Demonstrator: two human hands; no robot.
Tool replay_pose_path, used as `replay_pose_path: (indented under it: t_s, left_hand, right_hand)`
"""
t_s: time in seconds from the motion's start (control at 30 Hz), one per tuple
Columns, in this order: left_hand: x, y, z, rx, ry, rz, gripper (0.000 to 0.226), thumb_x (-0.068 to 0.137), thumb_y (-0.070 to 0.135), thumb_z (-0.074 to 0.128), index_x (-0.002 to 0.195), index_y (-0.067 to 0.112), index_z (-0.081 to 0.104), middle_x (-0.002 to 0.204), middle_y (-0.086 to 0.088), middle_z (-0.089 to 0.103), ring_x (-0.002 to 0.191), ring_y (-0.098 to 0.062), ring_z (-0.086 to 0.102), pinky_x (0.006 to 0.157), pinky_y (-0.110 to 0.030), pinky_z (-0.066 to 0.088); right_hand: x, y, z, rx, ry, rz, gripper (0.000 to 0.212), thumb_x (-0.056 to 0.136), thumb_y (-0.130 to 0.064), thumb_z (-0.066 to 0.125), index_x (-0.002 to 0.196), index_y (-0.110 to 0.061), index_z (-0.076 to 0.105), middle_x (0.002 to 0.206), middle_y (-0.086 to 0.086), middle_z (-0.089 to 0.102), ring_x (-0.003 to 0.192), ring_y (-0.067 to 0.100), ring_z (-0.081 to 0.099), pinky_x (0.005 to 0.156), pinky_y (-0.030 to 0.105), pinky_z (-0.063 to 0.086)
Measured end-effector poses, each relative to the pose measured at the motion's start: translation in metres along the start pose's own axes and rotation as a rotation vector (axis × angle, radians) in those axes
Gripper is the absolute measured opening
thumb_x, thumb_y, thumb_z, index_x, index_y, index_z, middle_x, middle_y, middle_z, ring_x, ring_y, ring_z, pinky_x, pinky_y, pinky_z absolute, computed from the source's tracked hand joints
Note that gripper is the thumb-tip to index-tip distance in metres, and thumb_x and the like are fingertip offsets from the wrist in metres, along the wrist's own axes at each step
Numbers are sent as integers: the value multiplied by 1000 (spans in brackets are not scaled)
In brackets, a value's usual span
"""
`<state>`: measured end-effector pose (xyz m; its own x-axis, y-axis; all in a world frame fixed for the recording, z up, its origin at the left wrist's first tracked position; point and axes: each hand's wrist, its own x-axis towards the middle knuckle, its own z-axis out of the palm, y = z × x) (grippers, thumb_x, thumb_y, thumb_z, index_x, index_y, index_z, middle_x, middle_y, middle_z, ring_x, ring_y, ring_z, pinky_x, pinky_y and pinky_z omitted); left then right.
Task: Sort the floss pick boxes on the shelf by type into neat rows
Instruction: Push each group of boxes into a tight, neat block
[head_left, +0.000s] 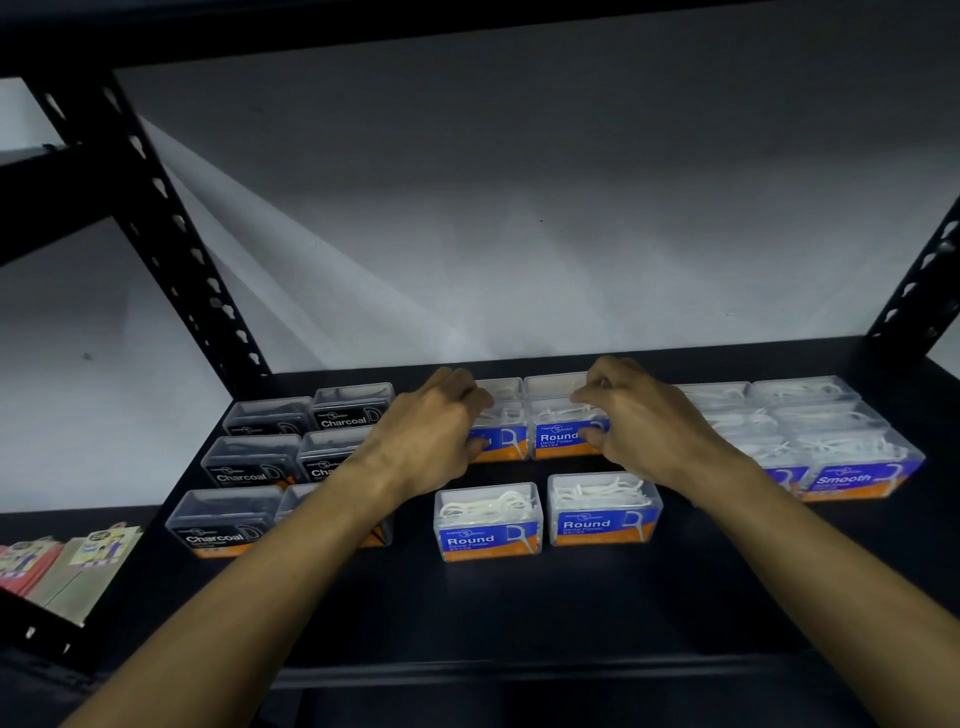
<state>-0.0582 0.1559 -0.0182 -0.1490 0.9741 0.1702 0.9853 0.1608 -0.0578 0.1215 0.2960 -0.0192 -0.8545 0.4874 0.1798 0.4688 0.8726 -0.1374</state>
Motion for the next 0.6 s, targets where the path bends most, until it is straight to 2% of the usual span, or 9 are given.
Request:
replay_pose_path:
  t_s: [0.47,0.6]
  left_hand:
    - [0,-1,-2,30,-25,-19,56,91,42,61,140,19,47,137,-2,46,127,-17,41,90,-37,51]
    - [-4,-3,-6,5,-12,-34,51,95,41,54,141,20,46,138,-1,47,127,-17,42,91,-39,51]
  right_hand:
    - [-2,2,1,-26,27,-23,51,88,-35,63,135,-20,50,131,-1,45,120,13,43,88,27,46]
    - [-7,5,-2,-18,95,-31,44,90,-37,59,130,-20,54,127,-2,51,118,13,45,83,28,47]
